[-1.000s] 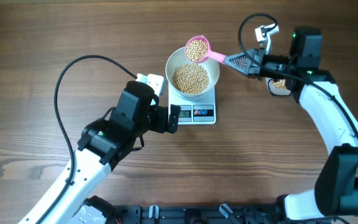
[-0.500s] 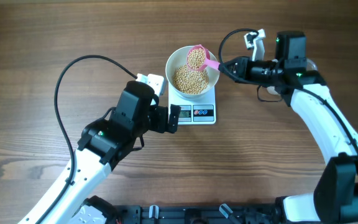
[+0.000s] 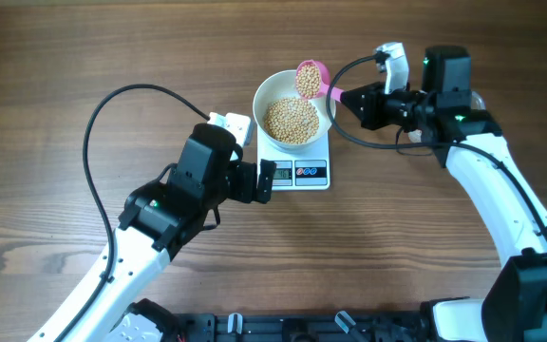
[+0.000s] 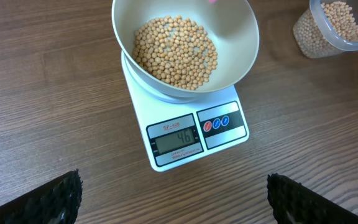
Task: Scoop item into bowl and weigh 150g on scale
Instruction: 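Tilt the scoop with the right gripper to pour soybeans into the bowl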
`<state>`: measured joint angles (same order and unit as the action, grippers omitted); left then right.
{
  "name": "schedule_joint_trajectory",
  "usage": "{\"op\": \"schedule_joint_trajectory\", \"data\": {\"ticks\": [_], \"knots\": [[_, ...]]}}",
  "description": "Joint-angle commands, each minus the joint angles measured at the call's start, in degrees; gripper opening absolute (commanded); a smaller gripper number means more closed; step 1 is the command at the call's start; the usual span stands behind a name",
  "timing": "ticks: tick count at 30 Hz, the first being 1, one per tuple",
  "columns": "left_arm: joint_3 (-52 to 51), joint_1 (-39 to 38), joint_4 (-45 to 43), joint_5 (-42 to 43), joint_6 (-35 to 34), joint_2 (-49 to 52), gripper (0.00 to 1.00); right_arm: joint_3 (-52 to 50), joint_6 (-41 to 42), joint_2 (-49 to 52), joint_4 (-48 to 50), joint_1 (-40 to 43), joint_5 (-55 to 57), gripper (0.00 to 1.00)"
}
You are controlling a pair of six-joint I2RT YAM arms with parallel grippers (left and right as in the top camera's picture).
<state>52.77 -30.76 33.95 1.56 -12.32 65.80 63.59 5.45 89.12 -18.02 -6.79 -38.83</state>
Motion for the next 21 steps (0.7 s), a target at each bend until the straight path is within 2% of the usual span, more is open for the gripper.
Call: {"op": "schedule_joint_trajectory", "data": {"ticks": [1, 15, 21], "knots": [[0.87, -0.26, -0.02, 0.50, 0.07, 0.55, 1.00, 1.07, -4.48, -1.66, -0.11, -3.10, 5.42, 0.04], [0.87, -0.26, 0.00, 0.48, 0.09, 0.55, 1.00, 1.07, -11.56, -3.80, -2.43, -11.17, 19.69, 0.04], [0.87, -0.26, -0.02, 0.50, 0.07, 0.55, 1.00, 1.07, -15.80, -4.28, -2.45, -13.03, 22.23, 0.04]]}}
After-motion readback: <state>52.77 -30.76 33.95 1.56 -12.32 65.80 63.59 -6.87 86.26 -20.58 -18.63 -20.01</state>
